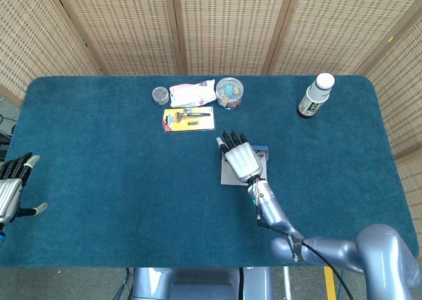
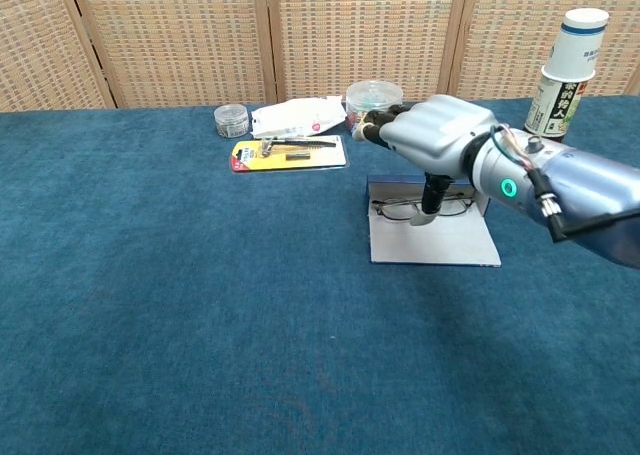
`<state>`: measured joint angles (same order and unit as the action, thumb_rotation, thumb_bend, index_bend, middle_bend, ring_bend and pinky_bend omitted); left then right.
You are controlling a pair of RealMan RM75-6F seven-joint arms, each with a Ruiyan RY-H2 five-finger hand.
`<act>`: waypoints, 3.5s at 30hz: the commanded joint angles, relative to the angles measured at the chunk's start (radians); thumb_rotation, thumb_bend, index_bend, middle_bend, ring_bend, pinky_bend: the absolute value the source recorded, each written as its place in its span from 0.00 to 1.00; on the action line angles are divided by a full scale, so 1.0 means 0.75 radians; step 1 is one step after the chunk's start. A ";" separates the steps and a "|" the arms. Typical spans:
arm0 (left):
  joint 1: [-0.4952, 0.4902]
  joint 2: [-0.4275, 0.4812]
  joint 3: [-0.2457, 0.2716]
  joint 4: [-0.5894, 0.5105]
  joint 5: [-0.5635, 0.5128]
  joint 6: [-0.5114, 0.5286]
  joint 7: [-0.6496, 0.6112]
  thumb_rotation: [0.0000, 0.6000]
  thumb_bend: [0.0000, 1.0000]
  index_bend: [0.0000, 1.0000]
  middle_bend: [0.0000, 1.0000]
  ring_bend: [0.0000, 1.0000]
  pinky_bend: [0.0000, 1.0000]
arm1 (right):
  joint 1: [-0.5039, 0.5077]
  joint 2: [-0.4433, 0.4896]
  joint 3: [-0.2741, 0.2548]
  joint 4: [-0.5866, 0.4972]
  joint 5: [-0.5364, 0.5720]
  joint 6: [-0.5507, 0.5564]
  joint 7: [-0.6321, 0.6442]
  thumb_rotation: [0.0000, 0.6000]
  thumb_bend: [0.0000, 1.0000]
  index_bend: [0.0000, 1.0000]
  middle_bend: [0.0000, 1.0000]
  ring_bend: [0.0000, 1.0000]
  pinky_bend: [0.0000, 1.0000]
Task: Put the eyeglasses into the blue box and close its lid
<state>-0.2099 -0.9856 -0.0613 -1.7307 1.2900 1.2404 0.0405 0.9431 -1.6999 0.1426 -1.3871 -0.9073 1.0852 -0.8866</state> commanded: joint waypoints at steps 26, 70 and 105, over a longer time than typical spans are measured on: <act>0.026 0.003 0.021 -0.002 0.066 0.047 -0.022 1.00 0.01 0.00 0.00 0.00 0.00 | -0.187 -0.123 -0.119 0.136 -0.270 0.043 0.093 1.00 0.10 0.28 0.00 0.00 0.15; 0.021 -0.004 0.018 -0.006 0.050 0.038 0.002 1.00 0.01 0.00 0.00 0.00 0.00 | -0.225 -0.141 -0.056 0.218 -0.311 -0.058 0.085 1.00 0.26 0.28 0.00 0.00 0.15; 0.017 -0.005 0.016 -0.006 0.041 0.028 0.006 1.00 0.01 0.00 0.00 0.00 0.00 | -0.225 -0.174 -0.002 0.303 -0.294 -0.082 0.071 1.00 0.52 0.41 0.00 0.00 0.15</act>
<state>-0.1971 -0.9890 -0.0492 -1.7351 1.3207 1.2617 0.0452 0.7726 -1.8292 0.1386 -1.1625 -1.1292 1.0243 -0.8342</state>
